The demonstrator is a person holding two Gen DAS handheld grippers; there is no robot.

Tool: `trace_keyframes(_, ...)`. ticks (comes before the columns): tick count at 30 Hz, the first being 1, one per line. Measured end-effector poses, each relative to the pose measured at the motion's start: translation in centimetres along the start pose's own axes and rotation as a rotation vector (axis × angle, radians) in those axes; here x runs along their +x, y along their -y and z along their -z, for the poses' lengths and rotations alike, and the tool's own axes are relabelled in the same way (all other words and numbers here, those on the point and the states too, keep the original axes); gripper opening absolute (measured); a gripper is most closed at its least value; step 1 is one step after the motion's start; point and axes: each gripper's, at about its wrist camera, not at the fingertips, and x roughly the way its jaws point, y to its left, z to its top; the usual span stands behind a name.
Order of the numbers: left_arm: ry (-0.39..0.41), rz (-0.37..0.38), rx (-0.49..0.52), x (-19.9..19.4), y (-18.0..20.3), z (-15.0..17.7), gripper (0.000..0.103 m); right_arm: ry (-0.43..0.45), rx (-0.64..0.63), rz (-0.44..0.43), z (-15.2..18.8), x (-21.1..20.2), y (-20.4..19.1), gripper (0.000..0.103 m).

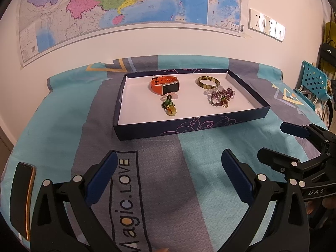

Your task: Organize jewelry

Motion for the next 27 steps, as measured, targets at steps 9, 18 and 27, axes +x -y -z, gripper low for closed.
trace_keyframes(9, -0.009, 0.001, -0.003, 0.24, 0.2, 0.21, 0.097, 0.0, 0.002, -0.001, 0.03, 0.04, 0.0, 0.096)
trace_keyframes(18, -0.013, 0.0, -0.003, 0.3, 0.08, 0.25, 0.097, -0.001, 0.001, -0.001, 0.0, 0.06, -0.08, 0.096)
trace_keyframes(27, -0.017, 0.001, 0.001, 0.36, 0.1, 0.29, 0.097, -0.004, 0.001, -0.001, -0.02, 0.11, -0.15, 0.096)
